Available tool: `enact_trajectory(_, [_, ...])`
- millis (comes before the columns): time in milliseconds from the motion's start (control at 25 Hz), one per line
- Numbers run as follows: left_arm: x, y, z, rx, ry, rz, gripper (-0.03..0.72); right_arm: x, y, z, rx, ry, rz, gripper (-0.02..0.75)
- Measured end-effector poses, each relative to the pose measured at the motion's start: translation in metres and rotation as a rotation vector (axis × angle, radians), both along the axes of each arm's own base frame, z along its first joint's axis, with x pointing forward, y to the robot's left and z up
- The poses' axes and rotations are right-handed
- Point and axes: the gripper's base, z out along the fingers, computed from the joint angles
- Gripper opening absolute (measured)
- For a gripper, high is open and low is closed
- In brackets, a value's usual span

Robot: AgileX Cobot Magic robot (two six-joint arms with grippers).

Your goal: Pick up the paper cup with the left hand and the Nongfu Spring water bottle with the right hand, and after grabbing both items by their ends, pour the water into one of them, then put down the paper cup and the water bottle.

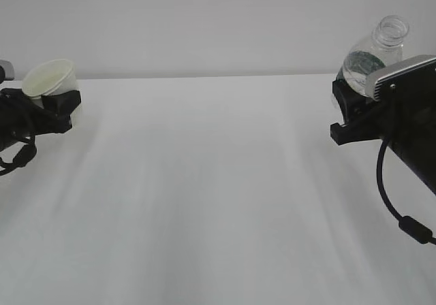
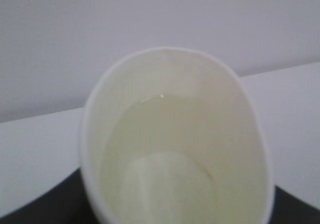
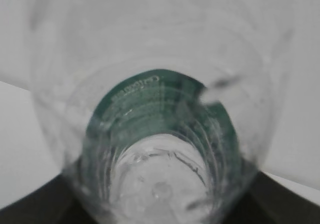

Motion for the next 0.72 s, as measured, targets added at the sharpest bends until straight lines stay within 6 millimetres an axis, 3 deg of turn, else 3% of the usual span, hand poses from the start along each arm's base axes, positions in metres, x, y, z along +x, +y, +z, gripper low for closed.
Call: enact_trajectory(720, [0.0014, 0.0045, -0.0024, 0.04, -0.009, 0.039, 0.412, 0.0, 0.0, -0.0004, -0.001, 0.005, 0.0, 0.447])
